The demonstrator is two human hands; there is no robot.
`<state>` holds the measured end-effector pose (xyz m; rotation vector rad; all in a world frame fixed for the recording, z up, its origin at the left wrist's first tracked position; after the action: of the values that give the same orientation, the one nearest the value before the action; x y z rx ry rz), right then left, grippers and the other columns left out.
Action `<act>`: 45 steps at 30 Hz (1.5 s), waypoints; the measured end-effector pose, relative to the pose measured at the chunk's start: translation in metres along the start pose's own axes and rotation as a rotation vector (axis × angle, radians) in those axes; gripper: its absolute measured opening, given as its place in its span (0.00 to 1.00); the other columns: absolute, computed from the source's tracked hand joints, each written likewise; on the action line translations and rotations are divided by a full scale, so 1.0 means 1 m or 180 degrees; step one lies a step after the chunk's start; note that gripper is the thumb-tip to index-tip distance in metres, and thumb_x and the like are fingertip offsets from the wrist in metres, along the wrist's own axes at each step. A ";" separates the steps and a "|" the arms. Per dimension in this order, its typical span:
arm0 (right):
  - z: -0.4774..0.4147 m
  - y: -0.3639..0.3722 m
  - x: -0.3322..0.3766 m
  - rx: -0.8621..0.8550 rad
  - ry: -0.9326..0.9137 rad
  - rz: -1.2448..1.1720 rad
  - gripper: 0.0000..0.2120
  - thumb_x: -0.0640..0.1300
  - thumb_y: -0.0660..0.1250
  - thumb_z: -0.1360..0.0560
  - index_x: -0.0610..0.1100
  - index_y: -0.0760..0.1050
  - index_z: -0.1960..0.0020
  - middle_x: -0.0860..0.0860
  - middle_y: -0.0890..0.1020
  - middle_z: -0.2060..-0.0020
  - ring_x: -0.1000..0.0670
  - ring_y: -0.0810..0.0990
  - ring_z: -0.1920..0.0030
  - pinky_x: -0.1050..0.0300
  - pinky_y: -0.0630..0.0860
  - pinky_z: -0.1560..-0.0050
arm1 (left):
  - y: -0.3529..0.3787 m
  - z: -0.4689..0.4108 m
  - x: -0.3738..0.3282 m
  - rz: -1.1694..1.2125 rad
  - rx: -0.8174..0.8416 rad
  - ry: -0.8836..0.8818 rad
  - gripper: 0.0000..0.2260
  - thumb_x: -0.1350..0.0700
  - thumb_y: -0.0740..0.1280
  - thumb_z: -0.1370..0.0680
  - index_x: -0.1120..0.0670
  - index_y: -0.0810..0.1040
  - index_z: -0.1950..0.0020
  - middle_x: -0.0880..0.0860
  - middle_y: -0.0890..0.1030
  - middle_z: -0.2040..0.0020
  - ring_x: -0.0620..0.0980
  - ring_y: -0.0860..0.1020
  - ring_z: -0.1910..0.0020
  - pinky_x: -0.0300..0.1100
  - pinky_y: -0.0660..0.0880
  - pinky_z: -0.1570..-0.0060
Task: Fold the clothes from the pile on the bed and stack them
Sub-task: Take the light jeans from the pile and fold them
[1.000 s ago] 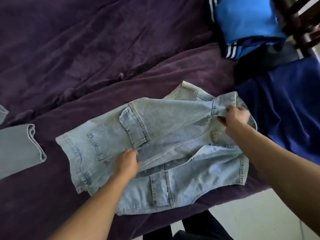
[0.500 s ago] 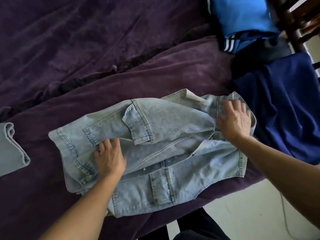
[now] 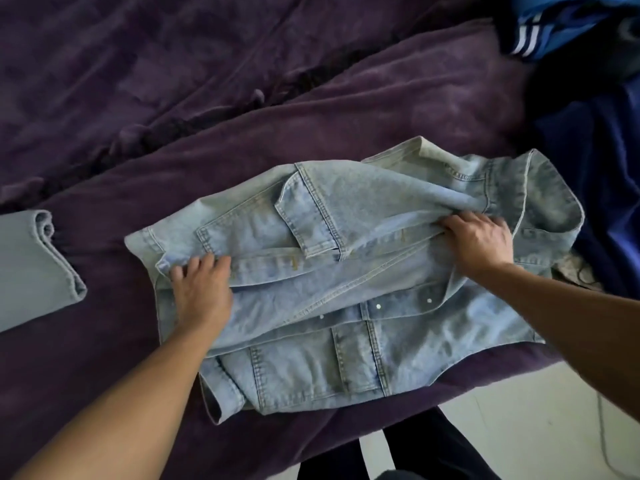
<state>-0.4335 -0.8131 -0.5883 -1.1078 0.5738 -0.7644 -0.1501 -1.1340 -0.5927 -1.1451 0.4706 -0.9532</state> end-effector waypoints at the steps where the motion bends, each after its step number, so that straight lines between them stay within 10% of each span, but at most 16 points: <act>1: -0.001 -0.007 -0.006 -0.0070 0.0097 -0.0115 0.16 0.48 0.57 0.26 0.47 0.81 0.45 0.45 0.82 0.51 0.40 0.79 0.47 0.46 0.69 0.46 | -0.003 0.005 0.001 0.0135 -0.0081 0.0111 0.18 0.64 0.75 0.37 0.56 0.79 0.50 0.56 0.78 0.57 0.59 0.75 0.56 0.54 0.66 0.53; 6: 0.016 -0.049 -0.014 -0.0212 0.0188 -0.0081 0.16 0.50 0.57 0.27 0.43 0.80 0.52 0.44 0.82 0.54 0.41 0.80 0.52 0.49 0.69 0.52 | -0.025 0.044 0.003 0.0259 -0.0133 0.0501 0.09 0.55 0.77 0.35 0.53 0.81 0.58 0.51 0.77 0.63 0.56 0.77 0.61 0.50 0.63 0.58; 9: 0.033 -0.048 -0.011 0.0971 0.0345 0.0501 0.12 0.49 0.59 0.24 0.48 0.79 0.49 0.49 0.82 0.48 0.46 0.80 0.49 0.52 0.70 0.48 | -0.015 0.078 -0.002 0.0225 0.0352 0.0839 0.14 0.47 0.60 0.27 0.52 0.81 0.63 0.51 0.78 0.64 0.55 0.77 0.63 0.50 0.72 0.61; 13: 0.026 -0.059 0.013 0.1205 0.0303 0.0331 0.12 0.46 0.59 0.23 0.49 0.79 0.46 0.49 0.81 0.45 0.44 0.80 0.46 0.52 0.75 0.49 | -0.013 0.093 -0.006 0.0569 0.1459 0.0604 0.20 0.36 0.57 0.23 0.48 0.77 0.43 0.47 0.77 0.47 0.49 0.76 0.44 0.45 0.71 0.49; 19: -0.061 -0.092 0.069 -0.0285 -0.0399 -0.0515 0.23 0.40 0.67 0.29 0.44 0.71 0.34 0.44 0.70 0.32 0.41 0.66 0.33 0.43 0.76 0.49 | -0.047 0.004 0.029 0.0994 -0.0392 -0.0132 0.11 0.60 0.68 0.27 0.60 0.79 0.46 0.60 0.76 0.49 0.63 0.75 0.50 0.55 0.75 0.56; 23: -0.108 -0.070 0.061 0.0311 0.0231 -0.0056 0.29 0.42 0.67 0.27 0.48 0.63 0.28 0.41 0.68 0.31 0.38 0.67 0.32 0.43 0.73 0.44 | -0.033 -0.049 0.049 0.0618 0.0216 -0.0696 0.27 0.56 0.67 0.25 0.53 0.65 0.27 0.59 0.72 0.34 0.62 0.69 0.37 0.56 0.68 0.43; 28: -0.126 -0.086 0.025 -0.0158 0.0489 -0.0384 0.12 0.45 0.61 0.23 0.44 0.78 0.43 0.36 0.80 0.47 0.33 0.78 0.47 0.45 0.74 0.49 | -0.037 -0.069 0.066 0.0498 0.0306 -0.1309 0.10 0.54 0.61 0.22 0.48 0.78 0.44 0.55 0.77 0.44 0.61 0.71 0.42 0.54 0.71 0.47; 32: -0.156 -0.118 0.009 -0.0584 0.0725 -0.0738 0.14 0.46 0.60 0.22 0.41 0.77 0.43 0.36 0.78 0.45 0.33 0.76 0.46 0.44 0.72 0.48 | -0.081 -0.111 0.074 0.0618 -0.0650 -0.1212 0.09 0.60 0.63 0.25 0.54 0.80 0.48 0.60 0.77 0.46 0.63 0.71 0.43 0.56 0.65 0.44; 39: -0.144 -0.118 0.033 -0.0718 0.0309 -0.0494 0.26 0.43 0.66 0.28 0.45 0.66 0.32 0.41 0.66 0.32 0.38 0.63 0.32 0.40 0.69 0.41 | -0.084 -0.123 0.050 0.0727 -0.0677 -0.0851 0.15 0.62 0.68 0.28 0.58 0.76 0.42 0.62 0.73 0.43 0.64 0.70 0.43 0.57 0.68 0.47; 45: -0.035 -0.049 0.098 -0.0122 -0.1040 -0.1069 0.01 0.42 0.67 0.27 0.45 0.78 0.56 0.48 0.80 0.64 0.43 0.80 0.65 0.55 0.75 0.69 | -0.030 -0.011 -0.012 0.1046 -0.0705 0.0397 0.07 0.55 0.66 0.26 0.57 0.76 0.62 0.55 0.74 0.63 0.58 0.75 0.63 0.49 0.72 0.64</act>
<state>-0.4118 -0.9218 -0.5588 -1.3511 0.1266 -0.8388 -0.1768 -1.1328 -0.5707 -1.1649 0.8545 -0.6989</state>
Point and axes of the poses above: each hand's wrist, its own z-axis away from the middle knuckle, its own y-axis out of the palm, x = y × z, the point moved 5 cm from there along -z, towards the middle knuckle
